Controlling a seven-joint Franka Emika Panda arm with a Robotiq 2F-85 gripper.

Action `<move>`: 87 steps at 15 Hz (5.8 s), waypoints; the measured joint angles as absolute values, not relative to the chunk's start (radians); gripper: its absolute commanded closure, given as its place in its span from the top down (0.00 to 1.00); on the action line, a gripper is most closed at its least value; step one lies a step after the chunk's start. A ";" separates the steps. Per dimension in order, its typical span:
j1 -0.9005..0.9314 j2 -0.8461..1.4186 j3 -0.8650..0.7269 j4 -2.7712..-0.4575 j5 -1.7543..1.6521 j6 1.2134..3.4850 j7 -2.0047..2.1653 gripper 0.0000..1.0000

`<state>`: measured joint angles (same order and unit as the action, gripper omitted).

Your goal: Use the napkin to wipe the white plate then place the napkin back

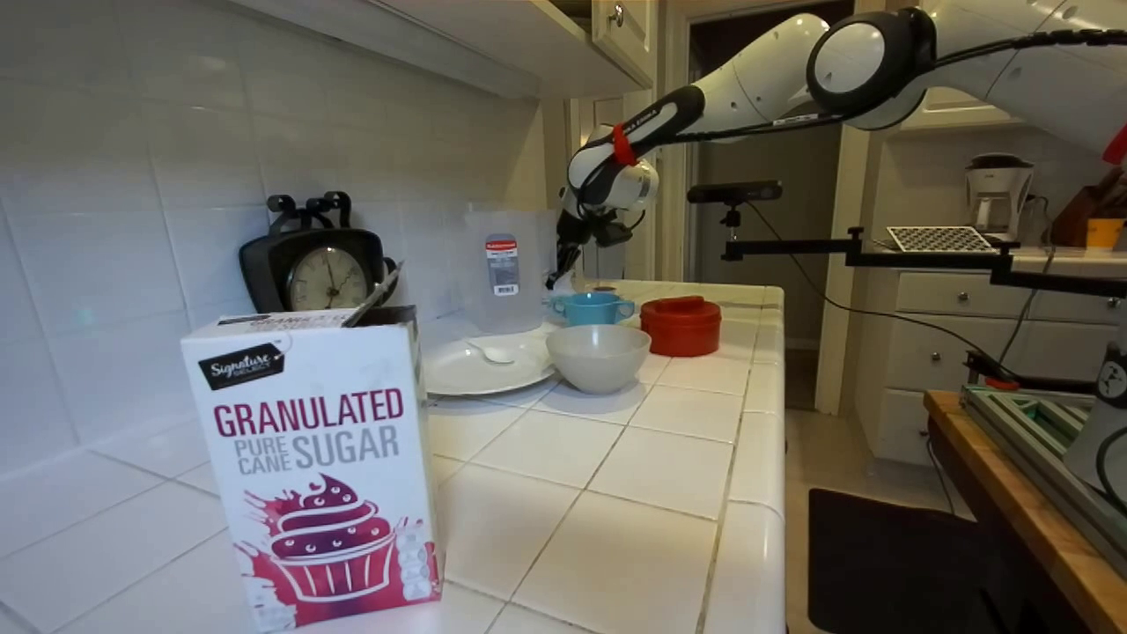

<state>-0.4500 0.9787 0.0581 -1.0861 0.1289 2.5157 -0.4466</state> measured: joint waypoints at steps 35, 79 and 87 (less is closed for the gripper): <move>-0.492 0.014 0.055 -2.035 0.465 2.430 -1.047 0.00; -0.088 0.416 0.080 -1.818 0.783 2.480 -1.180 0.00; -0.115 0.517 0.127 -1.755 0.753 2.442 -1.215 0.00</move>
